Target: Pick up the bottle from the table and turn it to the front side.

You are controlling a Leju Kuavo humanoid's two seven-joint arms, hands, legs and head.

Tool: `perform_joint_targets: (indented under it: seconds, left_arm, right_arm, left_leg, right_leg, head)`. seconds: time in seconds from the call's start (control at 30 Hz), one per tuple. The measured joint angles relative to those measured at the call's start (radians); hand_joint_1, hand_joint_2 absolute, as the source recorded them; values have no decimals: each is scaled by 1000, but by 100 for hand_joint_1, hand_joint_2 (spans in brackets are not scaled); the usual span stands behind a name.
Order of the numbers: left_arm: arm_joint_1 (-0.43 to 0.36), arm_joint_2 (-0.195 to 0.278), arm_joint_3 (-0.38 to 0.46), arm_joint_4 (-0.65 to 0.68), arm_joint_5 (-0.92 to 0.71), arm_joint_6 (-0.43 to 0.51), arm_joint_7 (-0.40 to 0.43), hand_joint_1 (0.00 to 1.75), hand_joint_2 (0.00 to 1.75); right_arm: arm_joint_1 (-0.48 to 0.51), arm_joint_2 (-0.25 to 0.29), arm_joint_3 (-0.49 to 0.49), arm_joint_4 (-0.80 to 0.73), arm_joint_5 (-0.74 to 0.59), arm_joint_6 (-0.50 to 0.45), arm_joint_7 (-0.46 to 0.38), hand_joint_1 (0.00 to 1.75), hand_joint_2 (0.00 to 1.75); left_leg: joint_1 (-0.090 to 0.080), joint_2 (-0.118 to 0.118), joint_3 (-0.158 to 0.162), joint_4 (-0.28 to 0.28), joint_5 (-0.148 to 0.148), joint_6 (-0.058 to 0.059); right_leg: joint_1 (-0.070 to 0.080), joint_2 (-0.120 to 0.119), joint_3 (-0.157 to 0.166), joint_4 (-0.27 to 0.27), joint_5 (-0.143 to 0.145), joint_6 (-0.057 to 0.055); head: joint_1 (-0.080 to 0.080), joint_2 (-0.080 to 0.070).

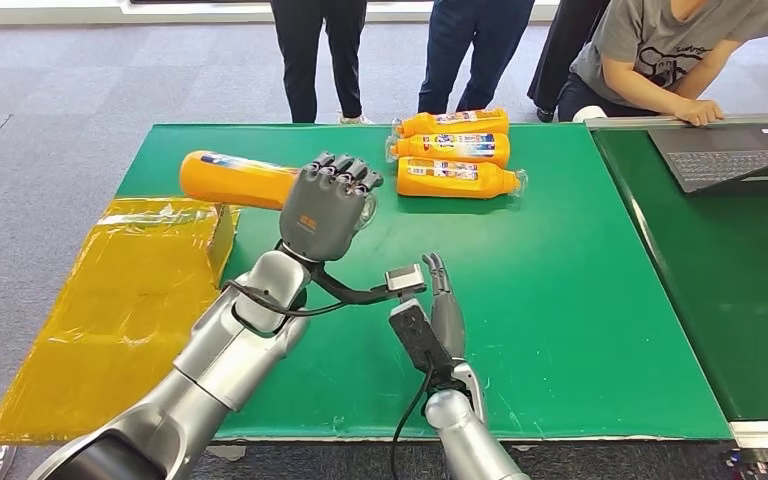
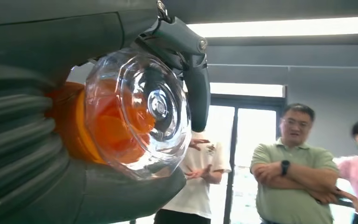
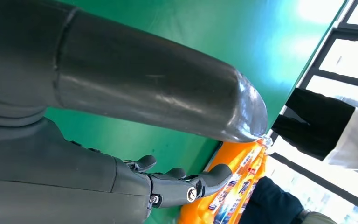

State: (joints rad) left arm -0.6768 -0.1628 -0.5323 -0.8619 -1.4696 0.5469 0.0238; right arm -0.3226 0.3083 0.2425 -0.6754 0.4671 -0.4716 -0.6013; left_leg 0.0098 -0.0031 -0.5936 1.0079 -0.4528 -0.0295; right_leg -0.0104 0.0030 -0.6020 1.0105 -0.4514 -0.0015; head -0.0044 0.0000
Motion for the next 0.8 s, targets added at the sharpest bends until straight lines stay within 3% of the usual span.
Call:
perform_joint_targets:
  seconds: [0.17, 0.5, 0.8]
  left_arm:
    - [3, 49, -53, -44, -13, -1, 154, 175, 175]
    - [4, 112, -131, -66, -13, -17, 218, 175, 175]
    - [12, 192, -135, -53, -13, -20, 277, 175, 175]
  right_arm:
    - [7, -2, 0, -6, 3, 1, 0, 0, 0]
    - [11, -3, 0, -14, 4, 4, 2, 0, 0]
    - [35, -10, 0, -42, 12, -1, 20, 0, 0]
  left_leg:
    - [0, 0, 0, 0, 0, 0]
    - [0, 0, 0, 0, 0, 0]
    - [0, 1, 0, 0, 0, 0]
  right_leg:
    - [0, 0, 0, 0, 0, 0]
    - [0, 0, 0, 0, 0, 0]
    - [0, 1, 0, 0, 0, 0]
  head:
    - [0, 0]
    - [0, 0]
    - [0, 0]
